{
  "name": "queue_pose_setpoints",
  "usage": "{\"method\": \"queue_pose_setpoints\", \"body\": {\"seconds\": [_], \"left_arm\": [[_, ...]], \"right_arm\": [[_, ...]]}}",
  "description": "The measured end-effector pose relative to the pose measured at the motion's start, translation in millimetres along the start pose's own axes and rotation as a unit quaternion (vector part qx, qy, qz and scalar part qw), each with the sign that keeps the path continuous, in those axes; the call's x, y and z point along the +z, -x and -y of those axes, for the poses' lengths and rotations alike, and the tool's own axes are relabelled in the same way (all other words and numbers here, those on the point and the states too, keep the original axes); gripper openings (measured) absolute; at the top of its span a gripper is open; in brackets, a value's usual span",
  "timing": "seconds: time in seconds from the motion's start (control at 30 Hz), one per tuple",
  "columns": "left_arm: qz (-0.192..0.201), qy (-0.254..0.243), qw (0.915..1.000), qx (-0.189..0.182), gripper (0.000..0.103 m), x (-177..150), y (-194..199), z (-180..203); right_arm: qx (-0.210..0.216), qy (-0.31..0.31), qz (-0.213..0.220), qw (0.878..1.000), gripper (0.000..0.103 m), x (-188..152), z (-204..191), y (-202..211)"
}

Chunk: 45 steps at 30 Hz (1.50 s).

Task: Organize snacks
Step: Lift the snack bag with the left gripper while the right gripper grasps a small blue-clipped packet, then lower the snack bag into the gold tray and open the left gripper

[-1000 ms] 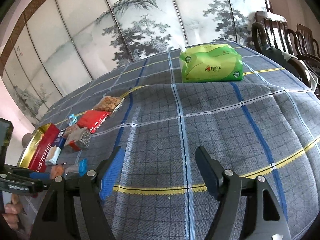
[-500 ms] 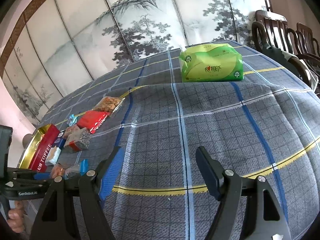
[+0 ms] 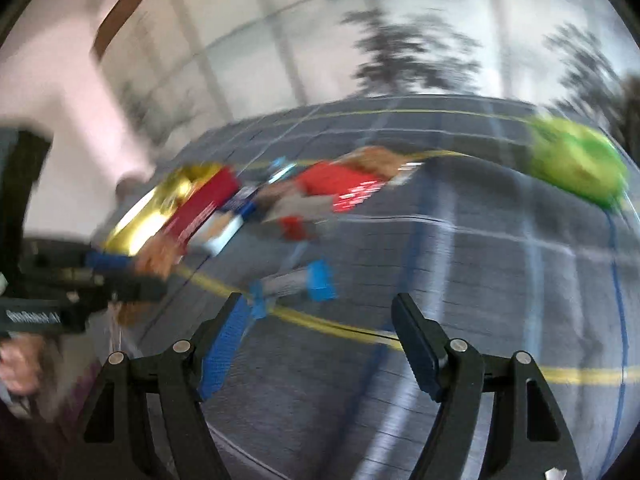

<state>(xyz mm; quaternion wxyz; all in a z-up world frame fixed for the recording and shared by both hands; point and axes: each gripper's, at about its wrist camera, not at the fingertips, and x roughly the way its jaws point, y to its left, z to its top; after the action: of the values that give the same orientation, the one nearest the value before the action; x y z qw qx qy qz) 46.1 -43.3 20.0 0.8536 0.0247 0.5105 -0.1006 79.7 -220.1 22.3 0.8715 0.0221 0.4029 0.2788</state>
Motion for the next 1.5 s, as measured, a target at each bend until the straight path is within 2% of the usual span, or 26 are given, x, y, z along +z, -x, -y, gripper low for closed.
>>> {"method": "queue_pose_setpoints", "body": {"seconds": [0.17, 0.43, 0.47, 0.57, 0.6, 0.67, 0.83, 0.97, 1.07, 1.17, 1.27, 1.5], "left_arm": [[0.005, 0.008, 1.0, 0.002, 0.037, 5, 2, -8], [0.013, 0.023, 0.9996, 0.005, 0.037, 8, 11, -26], [0.014, 0.024, 0.9996, 0.006, 0.037, 8, 12, -27], [0.015, 0.028, 0.9995, 0.006, 0.037, 8, 14, -33], [0.017, 0.029, 0.9994, 0.009, 0.037, 8, 15, -35], [0.018, 0.031, 0.9993, 0.01, 0.037, 8, 16, -39], [0.025, 0.041, 0.9987, 0.018, 0.037, 6, 25, -53], [0.036, 0.056, 0.997, 0.04, 0.037, 4, 38, -79], [0.042, 0.076, 0.9942, 0.064, 0.037, 2, 46, -104], [0.041, 0.089, 0.9922, 0.078, 0.037, 1, 48, -124], [0.042, 0.097, 0.9892, 0.102, 0.037, -2, 47, -145], [0.036, 0.095, 0.9883, 0.114, 0.037, 4, 29, -171]], "right_arm": [[0.0, 0.056, -0.035, 0.998, 0.072, 14, -30, -33], [0.001, 0.059, -0.067, 0.996, 0.072, 20, -27, -64], [-0.001, 0.059, -0.073, 0.996, 0.069, 20, -26, -67], [-0.014, 0.073, -0.078, 0.994, 0.05, 16, -29, -72], [-0.015, 0.07, -0.077, 0.995, 0.032, 16, -28, -71], [-0.014, 0.062, -0.078, 0.995, 0.028, 17, -26, -70], [-0.047, 0.06, -0.05, 0.996, 0.025, 16, -25, -60], [-0.074, 0.005, -0.018, 0.997, 0.025, 23, -1, -48], [-0.103, -0.045, 0.002, 0.994, 0.025, 23, 23, -41], [-0.113, -0.079, 0.005, 0.99, 0.025, 21, 38, -39], [-0.12, -0.088, 0.006, 0.989, 0.025, 22, 42, -39], [-0.126, -0.088, -0.008, 0.988, 0.025, 23, 43, -47]]}}
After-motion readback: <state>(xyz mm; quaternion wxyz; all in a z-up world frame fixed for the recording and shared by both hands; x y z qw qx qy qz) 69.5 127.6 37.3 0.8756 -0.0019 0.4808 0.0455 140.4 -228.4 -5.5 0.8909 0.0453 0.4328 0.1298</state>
